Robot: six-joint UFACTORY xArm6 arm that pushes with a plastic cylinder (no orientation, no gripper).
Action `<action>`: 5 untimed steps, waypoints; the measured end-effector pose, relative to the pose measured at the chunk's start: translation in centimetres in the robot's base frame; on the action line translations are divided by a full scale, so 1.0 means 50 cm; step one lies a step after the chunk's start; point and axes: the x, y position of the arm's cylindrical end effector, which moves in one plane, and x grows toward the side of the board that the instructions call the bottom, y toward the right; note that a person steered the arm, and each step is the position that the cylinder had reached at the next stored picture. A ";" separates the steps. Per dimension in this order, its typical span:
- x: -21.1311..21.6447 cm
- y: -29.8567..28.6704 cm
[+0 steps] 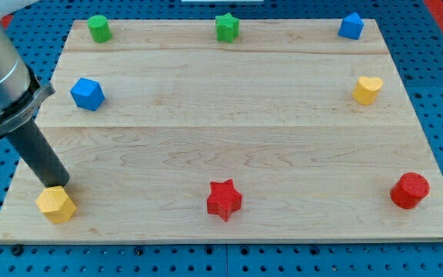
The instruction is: Move the red star vertical to the yellow heart
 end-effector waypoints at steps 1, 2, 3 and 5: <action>0.000 -0.002; -0.010 -0.017; -0.074 -0.008; -0.014 0.264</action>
